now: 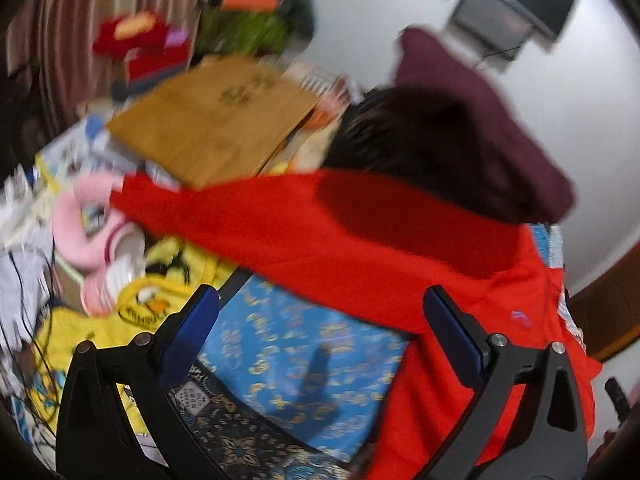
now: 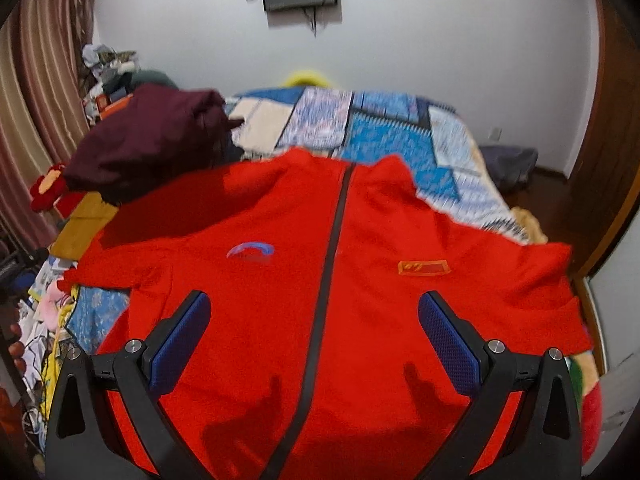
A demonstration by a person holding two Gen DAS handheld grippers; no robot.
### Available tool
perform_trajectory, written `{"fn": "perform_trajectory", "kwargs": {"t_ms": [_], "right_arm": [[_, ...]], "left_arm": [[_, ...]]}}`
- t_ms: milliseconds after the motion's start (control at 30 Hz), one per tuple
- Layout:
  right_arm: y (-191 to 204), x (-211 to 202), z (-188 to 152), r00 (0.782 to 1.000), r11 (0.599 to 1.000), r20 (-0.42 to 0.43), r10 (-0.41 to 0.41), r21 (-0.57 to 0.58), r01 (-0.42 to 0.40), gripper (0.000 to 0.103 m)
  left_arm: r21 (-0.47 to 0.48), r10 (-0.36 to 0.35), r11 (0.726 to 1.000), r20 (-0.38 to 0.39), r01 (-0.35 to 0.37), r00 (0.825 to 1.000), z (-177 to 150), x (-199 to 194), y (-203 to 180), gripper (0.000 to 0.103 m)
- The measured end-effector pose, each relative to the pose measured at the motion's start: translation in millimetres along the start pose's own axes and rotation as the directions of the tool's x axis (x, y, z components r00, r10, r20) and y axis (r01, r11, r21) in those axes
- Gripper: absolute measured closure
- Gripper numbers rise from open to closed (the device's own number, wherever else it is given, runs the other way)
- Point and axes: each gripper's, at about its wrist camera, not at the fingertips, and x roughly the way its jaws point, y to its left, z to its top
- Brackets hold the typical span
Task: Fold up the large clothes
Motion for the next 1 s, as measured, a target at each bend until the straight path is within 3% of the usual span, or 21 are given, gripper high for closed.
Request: {"fn": "perform_trajectory", "kwargs": {"t_ms": [100,200,400,500,600,767,867,933,1000], "right_arm": [[0.6,7.8,0.6,0.999,1.0,-0.032,0.001,0.004,-0.001,0.0],[0.1,14.9,3.5,0.999,1.0,-0.049,0.001,0.007,0.0,0.0],[-0.7,22.0,5.8,0.998,1.0,-0.063,-0.012,0.01,0.012,0.0],[-1.5,24.8,5.6,0.997,1.0,-0.074,-0.017,0.012,0.018,0.0],[-2.6,26.6,6.5,0.996,1.0,-0.084,-0.024,0.014,0.025,0.0],[-3.2,24.5,8.8,0.996,1.0,-0.09,-0.03,-0.006,0.029,0.0],[-3.2,18.7,10.5,0.996,0.998,-0.078,-0.05,-0.033,0.047,0.0],[-4.5,15.7,11.3,0.996,0.998,-0.07,-0.06,-0.041,0.057,0.0],[-7.8,12.3,12.2,0.996,0.997,-0.061,-0.064,-0.039,0.062,0.0]], "left_arm": [[-0.115,-0.079,0.991,-0.105,0.066,0.991,0.1,28.5,27.6,0.013],[-0.253,-0.151,0.961,-0.14,0.112,0.978,-0.5,47.6,53.3,0.015],[-0.469,-0.284,0.86,-0.117,0.199,0.952,2.8,81.5,90.6,0.019],[-0.513,-0.267,0.837,-0.075,0.193,0.961,11.6,90.6,103.7,0.035],[-0.502,-0.205,0.85,-0.039,0.158,0.978,21.7,97.2,110.2,0.051],[-0.411,-0.058,0.911,-0.032,0.04,0.998,37.9,104.0,99.9,0.08],[-0.288,0.039,0.957,0.003,-0.037,0.999,44.6,89.5,78.7,0.098],[-0.188,0.089,0.979,0.055,-0.077,0.995,46.8,73.2,59.6,0.099],[-0.109,0.075,0.992,0.107,-0.063,0.991,51.3,56.8,37.8,0.1]]}}
